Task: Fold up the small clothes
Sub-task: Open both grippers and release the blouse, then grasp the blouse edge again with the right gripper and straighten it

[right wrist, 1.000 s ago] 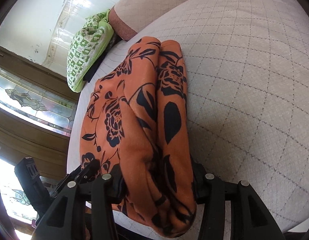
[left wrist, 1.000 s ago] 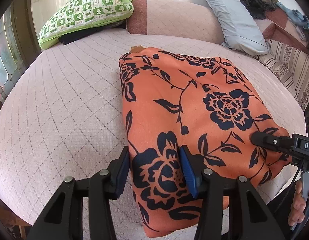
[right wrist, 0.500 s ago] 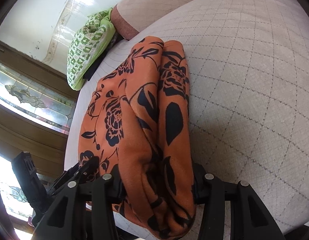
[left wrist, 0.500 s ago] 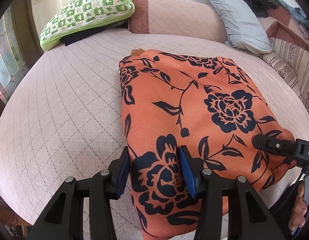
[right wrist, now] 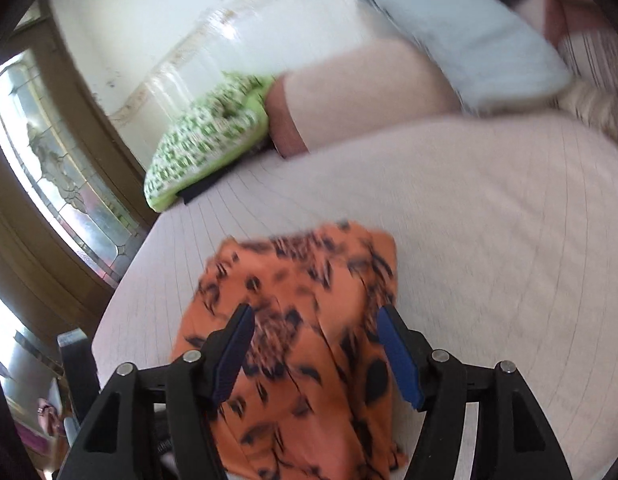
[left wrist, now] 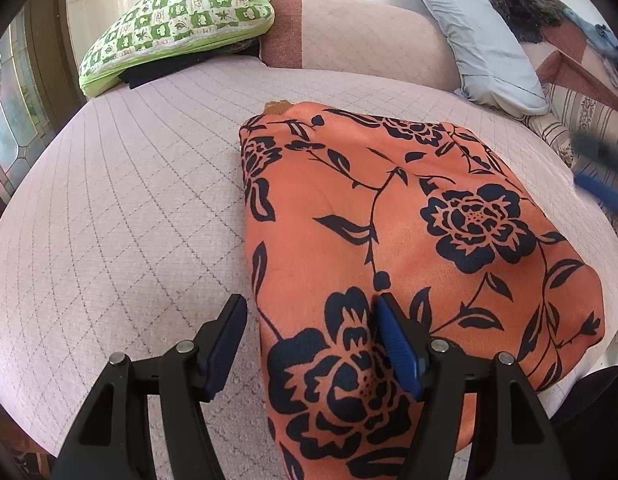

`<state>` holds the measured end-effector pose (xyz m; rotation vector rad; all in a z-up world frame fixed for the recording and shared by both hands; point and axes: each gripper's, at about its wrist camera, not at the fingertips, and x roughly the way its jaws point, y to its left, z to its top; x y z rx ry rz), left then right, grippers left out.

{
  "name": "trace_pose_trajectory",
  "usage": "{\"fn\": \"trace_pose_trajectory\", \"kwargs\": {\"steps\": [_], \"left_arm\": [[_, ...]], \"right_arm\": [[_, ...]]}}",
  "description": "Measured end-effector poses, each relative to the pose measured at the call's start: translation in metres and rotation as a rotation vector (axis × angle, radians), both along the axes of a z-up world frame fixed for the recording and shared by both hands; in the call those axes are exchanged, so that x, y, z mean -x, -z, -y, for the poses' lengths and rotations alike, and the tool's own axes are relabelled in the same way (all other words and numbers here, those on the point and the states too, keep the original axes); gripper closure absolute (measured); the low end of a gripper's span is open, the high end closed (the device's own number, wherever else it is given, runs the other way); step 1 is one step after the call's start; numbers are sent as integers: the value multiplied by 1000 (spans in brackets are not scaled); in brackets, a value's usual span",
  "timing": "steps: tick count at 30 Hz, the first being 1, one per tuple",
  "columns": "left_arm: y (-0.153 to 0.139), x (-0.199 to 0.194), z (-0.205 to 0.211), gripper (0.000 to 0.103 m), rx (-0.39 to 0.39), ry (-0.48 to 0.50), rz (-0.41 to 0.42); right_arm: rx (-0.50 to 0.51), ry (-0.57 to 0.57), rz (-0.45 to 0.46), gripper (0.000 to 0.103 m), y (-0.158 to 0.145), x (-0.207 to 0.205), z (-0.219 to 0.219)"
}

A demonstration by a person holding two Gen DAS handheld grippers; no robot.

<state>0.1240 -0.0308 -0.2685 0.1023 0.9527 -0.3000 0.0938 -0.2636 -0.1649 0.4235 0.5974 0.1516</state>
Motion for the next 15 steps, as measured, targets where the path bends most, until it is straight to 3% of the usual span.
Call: {"fn": "trace_pose_trajectory", "kwargs": {"steps": [3, 5, 7, 9, 11, 15], "left_arm": [[1, -3, 0, 34, 12, -2, -11], [1, -6, -2, 34, 25, -3, -22], [2, -7, -4, 33, 39, -6, -34], [2, -9, -6, 33, 53, -9, -46], [3, -13, -8, 33, 70, -12, -61], [3, -16, -9, 32, 80, -18, -71]], "right_arm": [[-79, -85, -35, 36, -2, -31, -12], [-147, -135, -109, 45, 11, -53, -16], [-188, -163, -238, 68, 38, -76, -23], [-202, -137, -331, 76, 68, -89, -21], [-201, -104, -354, 101, 81, -90, -12], [-257, -108, -364, 103, 79, -78, 2]]}}
